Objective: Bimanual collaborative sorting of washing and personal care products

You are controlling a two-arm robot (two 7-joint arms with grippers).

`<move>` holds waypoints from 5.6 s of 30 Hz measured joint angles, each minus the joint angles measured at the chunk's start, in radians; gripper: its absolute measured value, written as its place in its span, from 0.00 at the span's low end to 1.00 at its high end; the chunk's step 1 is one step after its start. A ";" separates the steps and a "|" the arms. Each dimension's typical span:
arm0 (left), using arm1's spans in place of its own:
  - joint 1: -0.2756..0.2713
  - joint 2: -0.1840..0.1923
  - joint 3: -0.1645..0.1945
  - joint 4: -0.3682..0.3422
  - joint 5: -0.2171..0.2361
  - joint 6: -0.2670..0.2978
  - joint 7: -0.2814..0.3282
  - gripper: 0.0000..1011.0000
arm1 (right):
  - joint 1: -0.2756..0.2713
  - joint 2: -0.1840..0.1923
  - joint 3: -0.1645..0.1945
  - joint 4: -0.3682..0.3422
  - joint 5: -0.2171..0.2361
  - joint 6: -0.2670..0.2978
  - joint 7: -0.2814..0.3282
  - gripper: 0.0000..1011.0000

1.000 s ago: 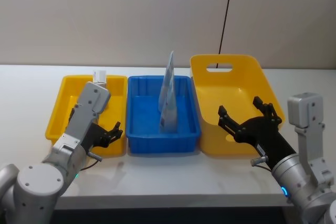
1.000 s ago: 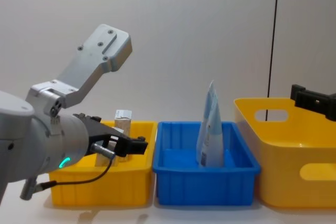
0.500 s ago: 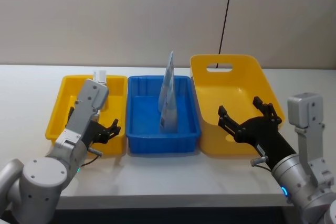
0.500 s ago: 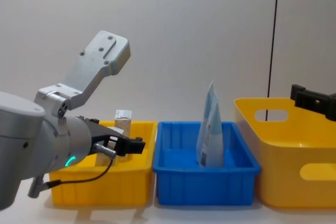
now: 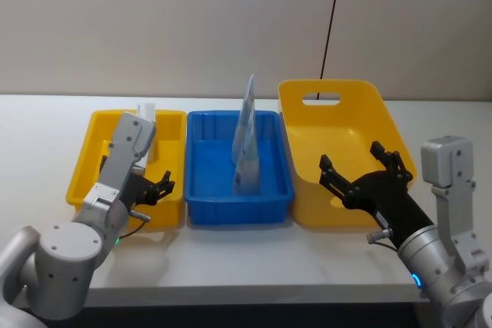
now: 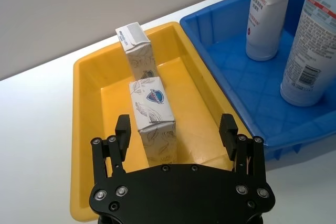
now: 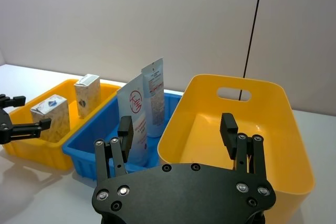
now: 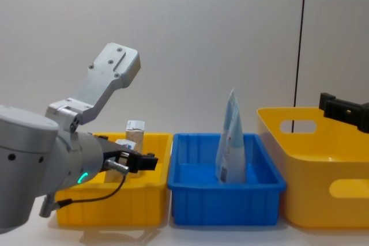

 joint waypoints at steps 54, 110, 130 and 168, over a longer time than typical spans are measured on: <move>-0.105 -0.100 -0.051 0.267 0.043 -0.059 0.040 0.88 | 0.000 0.000 0.000 0.000 0.000 0.000 0.000 0.99; -0.002 0.117 -0.104 -0.126 0.055 -0.148 -0.187 0.38 | 0.000 0.000 0.000 0.000 0.000 0.000 0.000 0.99; 0.009 0.293 -0.106 -0.304 -0.038 -0.152 -0.499 0.38 | 0.000 0.000 0.000 0.000 0.000 0.000 0.000 0.99; 0.040 0.463 -0.074 -0.430 -0.248 -0.187 -0.862 0.38 | 0.000 0.000 0.000 0.000 0.000 0.000 0.000 0.99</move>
